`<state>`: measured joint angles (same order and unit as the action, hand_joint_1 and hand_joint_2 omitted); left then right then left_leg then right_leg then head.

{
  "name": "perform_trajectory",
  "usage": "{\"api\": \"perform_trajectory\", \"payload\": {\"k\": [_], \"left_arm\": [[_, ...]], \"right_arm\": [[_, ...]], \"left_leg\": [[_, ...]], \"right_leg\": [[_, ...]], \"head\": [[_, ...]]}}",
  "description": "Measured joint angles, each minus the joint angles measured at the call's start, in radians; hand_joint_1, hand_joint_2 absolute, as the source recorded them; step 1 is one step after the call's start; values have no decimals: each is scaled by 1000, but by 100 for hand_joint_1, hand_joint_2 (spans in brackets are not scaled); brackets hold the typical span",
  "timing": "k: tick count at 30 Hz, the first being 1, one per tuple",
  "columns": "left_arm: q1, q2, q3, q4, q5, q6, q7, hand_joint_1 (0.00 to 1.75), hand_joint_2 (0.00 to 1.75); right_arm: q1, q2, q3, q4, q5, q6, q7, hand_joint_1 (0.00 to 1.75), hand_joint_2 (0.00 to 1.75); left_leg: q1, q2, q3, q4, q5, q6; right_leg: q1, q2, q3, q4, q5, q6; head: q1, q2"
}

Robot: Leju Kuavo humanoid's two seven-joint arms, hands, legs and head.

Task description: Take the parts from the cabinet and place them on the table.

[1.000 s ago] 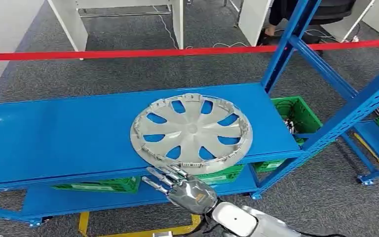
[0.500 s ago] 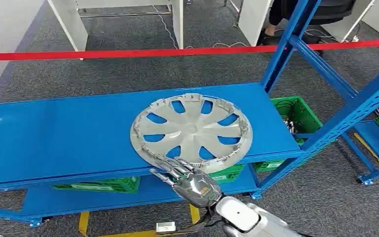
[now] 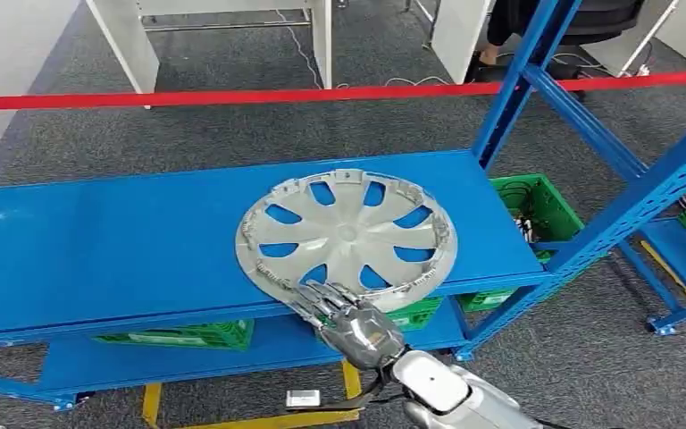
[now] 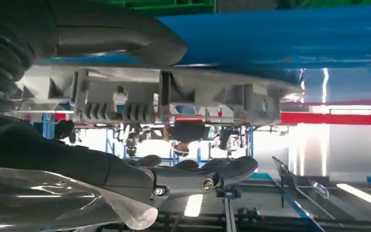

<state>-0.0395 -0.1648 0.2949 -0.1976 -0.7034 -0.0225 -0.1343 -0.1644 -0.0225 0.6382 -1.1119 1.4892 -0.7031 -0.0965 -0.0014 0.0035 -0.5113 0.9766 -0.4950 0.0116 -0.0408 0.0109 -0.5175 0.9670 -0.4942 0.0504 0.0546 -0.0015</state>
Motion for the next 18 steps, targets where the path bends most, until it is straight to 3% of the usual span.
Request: {"api": "perform_trajectory", "payload": {"k": [18], "left_arm": [[0,-1,9,0,-21,1,-2,0,175]], "right_arm": [[-45,14,-19,130,-14,0,13,0,175]], "left_leg": [[0,0,0,0,1,0]], "right_leg": [[0,-1,0,0,0,0]], "head": [[0,0]]}}
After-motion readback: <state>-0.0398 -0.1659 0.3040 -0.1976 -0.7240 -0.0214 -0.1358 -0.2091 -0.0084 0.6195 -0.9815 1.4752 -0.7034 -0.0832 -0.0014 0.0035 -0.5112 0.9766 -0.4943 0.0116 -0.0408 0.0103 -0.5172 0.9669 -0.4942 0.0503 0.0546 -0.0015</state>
